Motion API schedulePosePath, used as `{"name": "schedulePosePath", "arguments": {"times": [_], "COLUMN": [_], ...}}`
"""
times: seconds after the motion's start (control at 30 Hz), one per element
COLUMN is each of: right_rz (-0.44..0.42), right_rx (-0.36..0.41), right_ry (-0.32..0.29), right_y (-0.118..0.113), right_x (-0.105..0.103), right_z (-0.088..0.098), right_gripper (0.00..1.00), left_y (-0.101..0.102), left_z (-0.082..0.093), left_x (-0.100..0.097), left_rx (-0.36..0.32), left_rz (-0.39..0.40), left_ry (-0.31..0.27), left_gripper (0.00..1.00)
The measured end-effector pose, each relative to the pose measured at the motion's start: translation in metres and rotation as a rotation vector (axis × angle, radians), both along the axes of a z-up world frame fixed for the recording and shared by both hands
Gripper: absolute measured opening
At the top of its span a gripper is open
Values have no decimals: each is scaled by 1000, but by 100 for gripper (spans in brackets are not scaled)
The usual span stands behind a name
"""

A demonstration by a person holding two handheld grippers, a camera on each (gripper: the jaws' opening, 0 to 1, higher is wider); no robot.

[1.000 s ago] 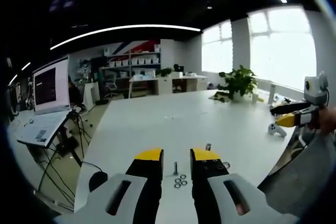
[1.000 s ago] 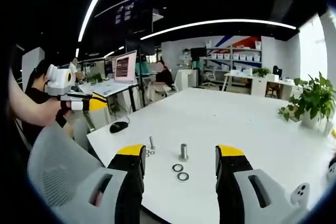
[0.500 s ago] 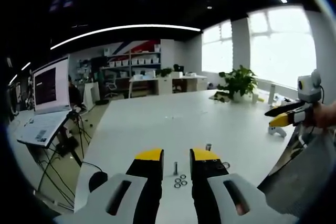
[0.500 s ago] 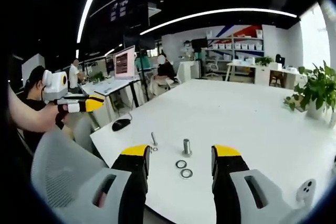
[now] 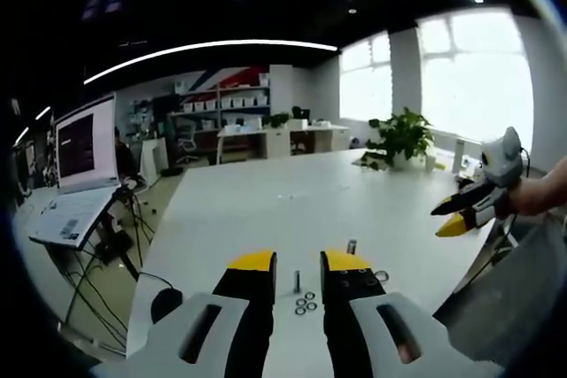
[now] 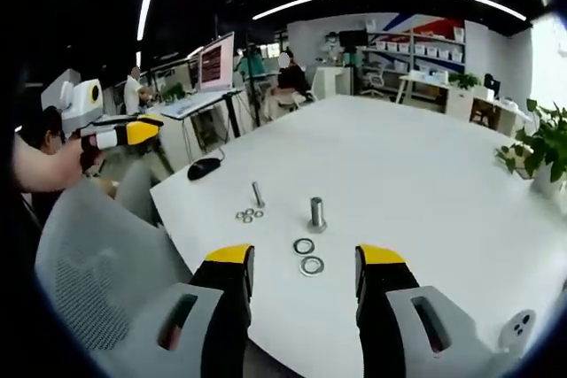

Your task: Place the washer onto the threaded stud by aligning its center hole with the stud, sliding it down to the base, and recovering from edge contact or off-axis alignment until the washer reaches the visible bottom stop.

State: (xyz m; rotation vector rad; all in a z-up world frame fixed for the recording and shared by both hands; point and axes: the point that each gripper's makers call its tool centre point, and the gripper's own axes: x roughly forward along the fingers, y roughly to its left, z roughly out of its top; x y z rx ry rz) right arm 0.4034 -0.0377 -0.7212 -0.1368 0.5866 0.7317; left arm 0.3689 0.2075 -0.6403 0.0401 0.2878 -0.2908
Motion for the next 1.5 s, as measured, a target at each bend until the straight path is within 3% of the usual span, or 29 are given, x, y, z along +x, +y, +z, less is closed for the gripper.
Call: {"name": "schedulePosePath", "arguments": {"times": [0.57, 0.87, 1.03, 1.5], "right_rz": [88, 185, 260, 367], "right_rx": [-134, -175, -234, -329], "right_ry": [146, 184, 200, 268], "right_y": [-9, 8, 15, 30], "right_x": [11, 13, 18, 35], "right_z": [-56, -74, -89, -117], "right_gripper": [43, 40, 39, 36], "left_y": [-1, -2, -1, -2], "left_z": [-6, -8, -8, -11], "left_x": [0, 0, -1, 0], "left_rx": [15, 21, 24, 35], "left_rz": [-6, -9, -3, -10], "left_ry": [19, 29, 31, 40], "left_gripper": [17, 17, 17, 17]}}
